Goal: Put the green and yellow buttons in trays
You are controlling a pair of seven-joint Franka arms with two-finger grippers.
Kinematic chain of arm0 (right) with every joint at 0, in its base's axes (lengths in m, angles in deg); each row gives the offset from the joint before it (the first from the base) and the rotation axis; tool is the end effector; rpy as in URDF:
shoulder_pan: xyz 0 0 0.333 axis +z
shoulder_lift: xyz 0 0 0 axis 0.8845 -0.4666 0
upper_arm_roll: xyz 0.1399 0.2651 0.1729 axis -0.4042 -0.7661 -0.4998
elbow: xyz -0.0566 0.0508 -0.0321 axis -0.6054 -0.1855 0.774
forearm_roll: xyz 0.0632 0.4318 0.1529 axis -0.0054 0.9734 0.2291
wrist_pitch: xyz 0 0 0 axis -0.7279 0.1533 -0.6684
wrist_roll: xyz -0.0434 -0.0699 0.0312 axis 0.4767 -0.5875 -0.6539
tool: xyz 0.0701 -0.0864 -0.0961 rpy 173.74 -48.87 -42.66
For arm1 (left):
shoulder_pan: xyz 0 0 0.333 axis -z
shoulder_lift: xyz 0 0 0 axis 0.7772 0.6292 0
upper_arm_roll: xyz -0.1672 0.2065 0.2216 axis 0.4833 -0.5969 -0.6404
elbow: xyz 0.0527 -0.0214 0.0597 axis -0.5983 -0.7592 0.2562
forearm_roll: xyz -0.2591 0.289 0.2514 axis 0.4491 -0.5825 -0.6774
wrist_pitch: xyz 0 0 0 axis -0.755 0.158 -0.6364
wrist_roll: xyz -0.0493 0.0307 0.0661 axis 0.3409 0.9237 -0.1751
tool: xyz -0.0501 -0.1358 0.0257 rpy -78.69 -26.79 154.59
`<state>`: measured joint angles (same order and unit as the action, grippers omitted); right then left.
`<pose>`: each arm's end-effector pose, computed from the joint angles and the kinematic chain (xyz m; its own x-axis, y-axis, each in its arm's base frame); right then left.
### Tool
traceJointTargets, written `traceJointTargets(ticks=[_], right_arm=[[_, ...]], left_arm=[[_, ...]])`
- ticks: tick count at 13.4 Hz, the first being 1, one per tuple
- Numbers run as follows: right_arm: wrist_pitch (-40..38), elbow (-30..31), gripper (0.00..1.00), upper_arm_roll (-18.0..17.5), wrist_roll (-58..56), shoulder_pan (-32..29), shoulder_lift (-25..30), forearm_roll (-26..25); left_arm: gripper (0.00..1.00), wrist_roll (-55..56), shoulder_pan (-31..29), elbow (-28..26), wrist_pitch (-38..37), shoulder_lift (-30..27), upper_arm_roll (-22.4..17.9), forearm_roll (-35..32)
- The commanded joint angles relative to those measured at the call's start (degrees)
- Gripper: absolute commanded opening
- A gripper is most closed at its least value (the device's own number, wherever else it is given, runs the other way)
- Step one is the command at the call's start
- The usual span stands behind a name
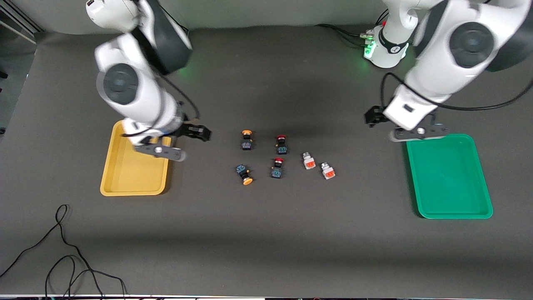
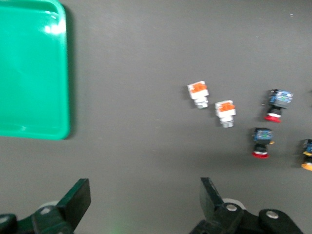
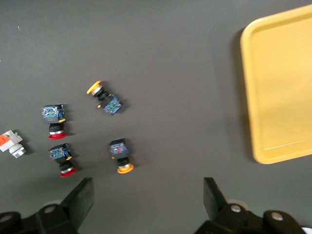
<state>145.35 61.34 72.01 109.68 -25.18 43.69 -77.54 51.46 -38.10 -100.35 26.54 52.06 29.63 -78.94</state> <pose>0.6092 0.3533 0.4210 0.9559 -0.2641 -0.1287 -0.2624 -0.9645 0.0303 0.5803 -0.2493 0.4834 0.9911 0.1085 -0.0766 0.1080 -0.9941 -0.0098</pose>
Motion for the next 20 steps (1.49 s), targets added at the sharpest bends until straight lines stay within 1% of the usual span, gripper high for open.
traceJointTargets(ticks=[1,2,4,6,8,10,12,14,15,16,17,20], right_arm=[[11.1,8.9,0.99,0.7,4.8,4.7,-0.1,3.4],[15.5,11.7,0.99,0.7,4.9,6.0,-0.4,5.6],[20.0,14.0,0.99,0.7,4.9,8.8,-2.8,6.2],[22.5,14.0,0.99,0.8,4.8,10.9,-6.5,6.2],[26.5,14.0,0.99,0.9,4.8,12.8,-10.9,6.2],[29.0,14.0,0.99,0.9,4.8,13.5,-14.2,5.7],[31.4,14.1,0.99,0.9,4.7,13.9,-16.6,5.4],[33.5,14.1,0.98,1.1,4.7,14.8,-18.6,5.4],[33.9,14.2,0.90,1.2,4.7,15.0,-19.0,5.3],[34.5,14.4,0.56,1.2,4.7,14.9,-19.1,5.3],[34.5,14.4,0.01,1.2,4.7,14.8,-19.0,5.4],[34.4,14.4,0.00,2.0,4.6,14.9,-18.1,5.4]], left_arm=[[1.00,8.3,6.0,-1.0,4.0,1.9,-0.6,0.4],[1.00,9.9,7.1,-1.0,5.4,2.6,-0.6,0.6],[1.00,10.7,8.7,-1.0,6.9,3.9,-0.6,0.7],[1.00,10.7,9.8,-1.0,8.5,6.1,-0.6,1.1],[1.00,10.8,10.1,-1.1,11.6,9.6,-0.6,1.8],[1.00,10.9,10.9,-2.4,15.7,12.9,-0.6,1.8],[1.00,11.3,11.0,-4.9,21.1,15.1,-0.6,1.8],[1.00,11.7,11.1,-5.0,24.0,17.8,-0.6,1.8],[1.00,11.7,11.1,-5.1,24.9,18.8,-0.6,1.8],[1.00,11.9,11.2,-5.0,25.6,19.8,-0.6,1.8],[1.00,12.9,11.4,-5.0,26.9,21.0,-0.6,1.8],[1.00,14.6,12.6,-4.9,30.4,24.1,-0.6,1.7]])
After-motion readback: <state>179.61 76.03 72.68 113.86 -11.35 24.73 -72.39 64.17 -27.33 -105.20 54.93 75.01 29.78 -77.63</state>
